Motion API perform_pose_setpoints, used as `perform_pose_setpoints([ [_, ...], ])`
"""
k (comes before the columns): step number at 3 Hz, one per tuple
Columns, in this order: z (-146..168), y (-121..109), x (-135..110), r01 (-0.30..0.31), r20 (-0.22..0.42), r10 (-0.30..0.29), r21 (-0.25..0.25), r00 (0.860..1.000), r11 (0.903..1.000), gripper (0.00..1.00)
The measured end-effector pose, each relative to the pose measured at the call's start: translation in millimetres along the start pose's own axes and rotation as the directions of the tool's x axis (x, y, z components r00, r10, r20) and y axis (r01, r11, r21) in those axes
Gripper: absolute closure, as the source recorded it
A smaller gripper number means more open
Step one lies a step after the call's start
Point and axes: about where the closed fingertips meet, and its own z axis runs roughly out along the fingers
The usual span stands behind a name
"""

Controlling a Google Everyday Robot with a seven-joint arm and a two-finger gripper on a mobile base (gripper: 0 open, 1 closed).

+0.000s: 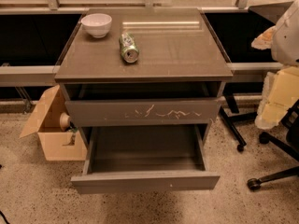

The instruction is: Close middle drawer

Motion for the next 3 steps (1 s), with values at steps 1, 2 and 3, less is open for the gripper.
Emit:
perform_pose_setpoints([
  [1,0,0,0,0.000,0.000,0.000,0.000,1.000,1.0000,0.00],
  [2,22,10,8,0.012,0.027,-0.011,-0.040,1.000,0.9991,0.00],
  [3,70,32,20,0.046,0.090,-0.035,-0.121,0.995,0.9915,0.00],
])
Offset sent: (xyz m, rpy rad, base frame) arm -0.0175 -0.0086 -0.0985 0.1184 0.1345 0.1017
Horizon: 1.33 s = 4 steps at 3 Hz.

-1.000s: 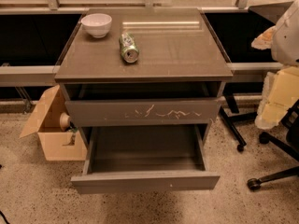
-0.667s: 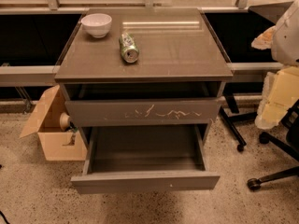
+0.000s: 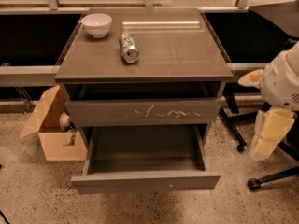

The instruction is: Close middle drawer

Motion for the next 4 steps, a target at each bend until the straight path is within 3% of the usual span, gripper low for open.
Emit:
perform_pose_setpoints([
  [1,52,17,13,0.015,0.086,-0.009,-0.072,0.996,0.9973,0.00],
  [2,52,17,13,0.016,0.087,-0.010,-0.072,0.996,0.9973,0.00],
  [3,92,24,19,0.066,0.110,-0.052,-0.119,0.993,0.9907,0.00],
  [4,152,37,29,0.149,0.141,-0.124,-0.185,0.982,0.9714,0.00],
])
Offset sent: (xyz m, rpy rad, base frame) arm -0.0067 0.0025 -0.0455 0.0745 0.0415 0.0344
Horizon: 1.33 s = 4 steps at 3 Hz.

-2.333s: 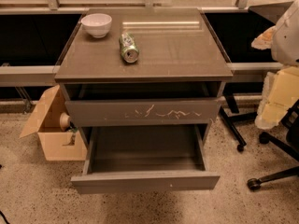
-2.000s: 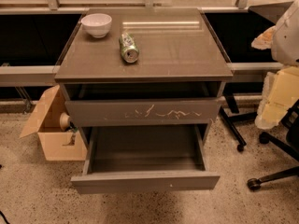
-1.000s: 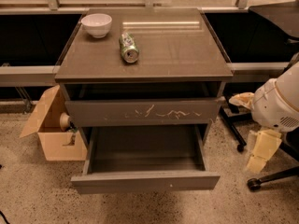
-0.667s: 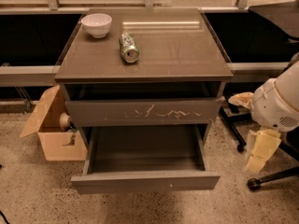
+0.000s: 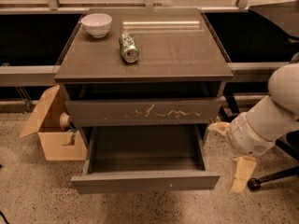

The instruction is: Close middle drawer

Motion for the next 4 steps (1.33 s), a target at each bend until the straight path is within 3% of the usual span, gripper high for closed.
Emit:
perform_pose_setpoints([
  [1,58,5,17,0.052,0.024,-0.050,-0.069,0.998,0.9963,0.00],
  [2,129,9,39,0.059,0.058,-0.051,-0.153,0.997,0.9864,0.00],
  [3,133,9,40,0.061,0.060,-0.052,-0.159,0.997,0.9854,0.00],
  [4,159,7,48,0.078,0.073,-0.065,-0.197,0.995,0.9773,0.00],
])
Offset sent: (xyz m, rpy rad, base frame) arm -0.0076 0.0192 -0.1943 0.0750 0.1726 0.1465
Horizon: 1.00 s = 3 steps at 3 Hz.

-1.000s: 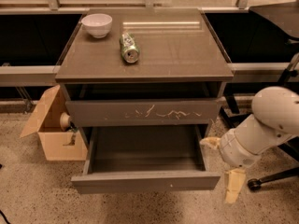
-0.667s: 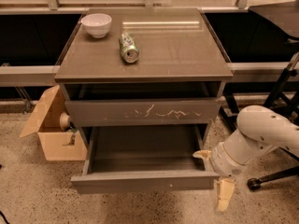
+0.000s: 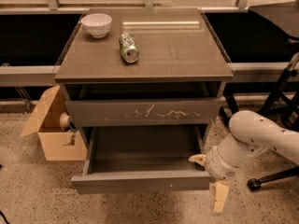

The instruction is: Close middle drawer

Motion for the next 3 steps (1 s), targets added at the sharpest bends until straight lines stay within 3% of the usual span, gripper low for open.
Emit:
perform_pose_setpoints([
  [2,68,-20,42,0.029,0.024,-0.028,-0.029,0.999,0.9992,0.42],
  [3,97,-30,63,0.011,0.031,-0.009,-0.036,0.999,0.9993,0.64],
])
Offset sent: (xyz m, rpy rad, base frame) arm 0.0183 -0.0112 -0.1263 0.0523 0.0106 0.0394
